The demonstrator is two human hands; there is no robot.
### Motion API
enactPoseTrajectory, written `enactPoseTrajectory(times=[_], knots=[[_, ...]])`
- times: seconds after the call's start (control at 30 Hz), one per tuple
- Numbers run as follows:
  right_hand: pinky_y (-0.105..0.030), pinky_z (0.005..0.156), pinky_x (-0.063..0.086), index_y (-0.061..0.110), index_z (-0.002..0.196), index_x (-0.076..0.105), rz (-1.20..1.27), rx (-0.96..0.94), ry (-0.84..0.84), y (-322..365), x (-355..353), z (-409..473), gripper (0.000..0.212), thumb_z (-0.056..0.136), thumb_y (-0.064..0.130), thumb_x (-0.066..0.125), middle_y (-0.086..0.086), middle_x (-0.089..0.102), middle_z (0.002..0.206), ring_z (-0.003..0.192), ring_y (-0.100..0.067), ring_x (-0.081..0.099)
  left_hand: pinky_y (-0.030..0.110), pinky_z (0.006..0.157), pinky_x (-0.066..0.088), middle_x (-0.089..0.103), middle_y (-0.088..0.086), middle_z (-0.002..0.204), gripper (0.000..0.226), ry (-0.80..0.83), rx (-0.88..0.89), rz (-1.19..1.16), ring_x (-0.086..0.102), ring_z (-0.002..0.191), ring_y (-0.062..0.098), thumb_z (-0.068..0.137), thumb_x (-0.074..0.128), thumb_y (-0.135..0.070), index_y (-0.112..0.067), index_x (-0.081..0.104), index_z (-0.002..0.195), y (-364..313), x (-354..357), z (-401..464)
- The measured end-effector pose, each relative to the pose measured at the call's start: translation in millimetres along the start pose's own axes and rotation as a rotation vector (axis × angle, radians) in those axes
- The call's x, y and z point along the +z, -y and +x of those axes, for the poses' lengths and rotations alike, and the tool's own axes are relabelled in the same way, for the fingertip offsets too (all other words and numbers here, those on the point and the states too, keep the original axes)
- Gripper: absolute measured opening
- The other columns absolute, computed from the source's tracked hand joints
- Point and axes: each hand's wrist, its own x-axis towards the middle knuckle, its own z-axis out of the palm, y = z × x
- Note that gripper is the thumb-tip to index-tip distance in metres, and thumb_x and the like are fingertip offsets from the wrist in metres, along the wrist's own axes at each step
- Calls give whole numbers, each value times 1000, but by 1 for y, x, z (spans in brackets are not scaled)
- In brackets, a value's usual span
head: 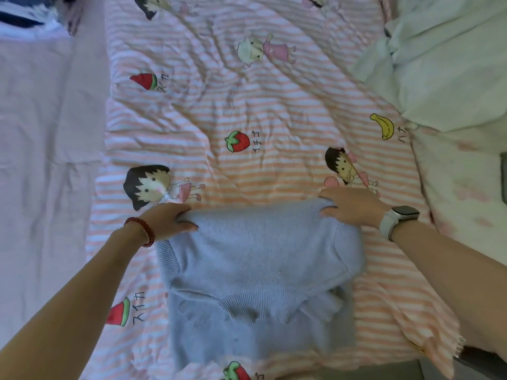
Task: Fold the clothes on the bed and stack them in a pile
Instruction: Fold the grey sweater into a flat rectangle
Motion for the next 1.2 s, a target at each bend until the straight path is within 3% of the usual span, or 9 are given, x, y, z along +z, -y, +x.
enactPoseTrajectory(times=[0.1, 0.2, 0.4, 0.57, 0.73, 0.83, 0.9, 0.97, 1.2], knots=[[-33, 66, 38, 25, 115, 50, -35, 38, -135, 2, -31, 10, 25, 95, 38, 44, 1, 56, 109, 93, -22, 53, 25, 53, 30, 51, -3, 67, 29, -119, -12, -25, 51, 67, 19, 84, 64, -35, -21, 45, 66, -10, -37, 5], [-34, 74, 34, 18, 125, 49, -106, 89, -386, 4, -60, 25, 32, 97, 33, 42, -6, 51, 122, 103, -31, 52, 30, 62, 35, 55, 0, 76, 21, -417, -55, 29, 54, 76, 27, 85, 62, -36, -16, 55, 89, -25, -75, 16], [-42, 72, 39, 2, 102, 62, -153, 27, -789, 10, -76, 18, 22, 82, 11, 64, -18, 59, 92, 81, -37, 58, 45, 74, 41, 67, 17, 85, 28, -902, 127, 294, 61, 82, 38, 81, 62, -27, -2, 65, 92, -40, -88, 16], [-42, 69, 45, 8, 85, 64, -249, -133, -674, 10, -1, -31, 30, 58, 9, 79, -10, 60, 78, 70, -31, 60, 41, 72, 43, 71, 10, 94, 24, -817, 278, 368, 67, 83, 30, 75, 46, -26, -12, 54, 94, -20, -15, -23], [-35, 73, 33, 15, 84, 62, -236, -114, -532, 5, 68, -57, 25, 68, 22, 45, -5, 57, 77, 68, -30, 59, 39, 73, 44, 63, 14, 119, 31, -602, 234, 342, 66, 96, 33, 64, 63, -16, -17, 47, 90, -9, 65, -51], [-39, 76, 41, 16, 87, 67, -195, -17, -432, 13, 83, -59, 31, 64, 23, 47, -6, 60, 89, 78, -30, 61, 55, 78, 49, 56, 20, 127, 56, -439, 97, 264, 58, 109, 41, 47, 81, -9, -16, 56, 96, -15, 84, -52], [-40, 81, 36, 15, 90, 67, -135, 18, -490, 24, 82, -53, 37, 67, 27, 41, -8, 61, 96, 83, -30, 61, 61, 89, 40, 54, 20, 130, 37, -468, 49, 222, 53, 117, 38, 64, 62, -25, -11, 65, 99, -26, 83, -48], [-43, 89, 31, 15, 103, 64, -108, 16, -562, 42, 79, -41, 40, 74, 29, 41, -11, 60, 108, 95, -30, 58, 61, 98, 32, 51, 17, 134, 47, -514, 23, 182, 48, 123, 37, 76, 45, -35, -9, 66, 109, -45, 78, -37], [-63, 108, 8, 33, 145, 24, -90, 119, -381, 90, 87, 37, 54, 92, 42, 25, -10, 25, 153, 141, -33, 22, 64, 107, 6, 34, 13, 148, 59, -530, -79, 206, 25, 137, 42, 87, 26, -51, -28, 34, 140, -88, 81, 37]])
